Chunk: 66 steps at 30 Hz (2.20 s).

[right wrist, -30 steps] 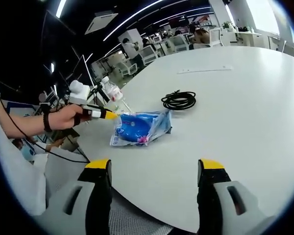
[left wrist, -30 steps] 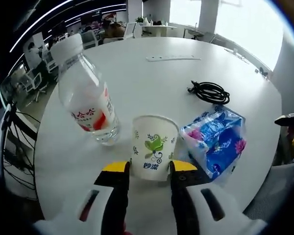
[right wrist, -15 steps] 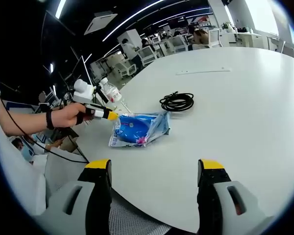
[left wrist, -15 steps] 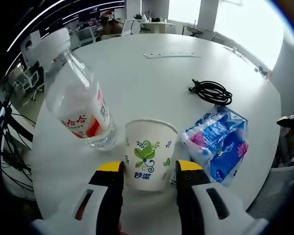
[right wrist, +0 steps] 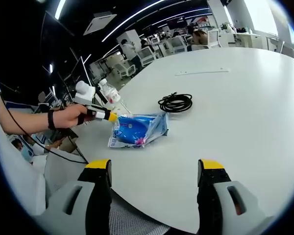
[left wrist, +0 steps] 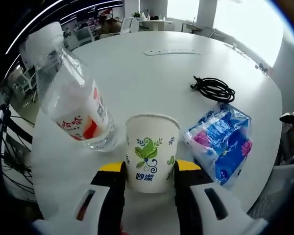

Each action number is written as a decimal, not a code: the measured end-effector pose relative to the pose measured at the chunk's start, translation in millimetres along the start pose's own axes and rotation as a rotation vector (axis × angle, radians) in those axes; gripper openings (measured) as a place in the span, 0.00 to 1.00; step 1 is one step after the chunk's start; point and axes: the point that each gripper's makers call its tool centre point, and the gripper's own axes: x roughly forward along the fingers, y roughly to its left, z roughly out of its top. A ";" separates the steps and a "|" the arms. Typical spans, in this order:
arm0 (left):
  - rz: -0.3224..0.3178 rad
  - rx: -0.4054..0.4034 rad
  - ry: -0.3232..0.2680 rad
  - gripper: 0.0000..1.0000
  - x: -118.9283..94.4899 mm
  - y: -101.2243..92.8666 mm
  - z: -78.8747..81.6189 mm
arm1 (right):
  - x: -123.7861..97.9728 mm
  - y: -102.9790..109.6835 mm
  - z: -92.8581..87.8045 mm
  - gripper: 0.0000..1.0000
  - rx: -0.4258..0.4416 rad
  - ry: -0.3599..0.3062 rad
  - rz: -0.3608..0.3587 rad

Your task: Arrange the tabletop items into an orderly group along one side of the table until the central work area is clear of visible clutter.

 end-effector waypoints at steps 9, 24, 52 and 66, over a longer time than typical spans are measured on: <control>0.000 -0.003 -0.024 0.38 -17.0 0.8 -3.4 | 4.4 2.7 3.9 0.71 -0.016 -0.001 0.017; -0.039 0.027 -0.071 0.39 -45.9 -13.2 -14.1 | 9.2 8.3 7.1 0.70 -0.051 0.006 0.049; -0.195 0.296 -0.160 0.39 -82.5 -104.0 0.0 | 38.4 51.5 25.6 0.67 -0.172 0.035 0.167; -0.350 0.494 -0.195 0.39 -88.2 -165.7 -4.4 | 45.3 81.8 33.5 0.59 -0.219 0.024 0.259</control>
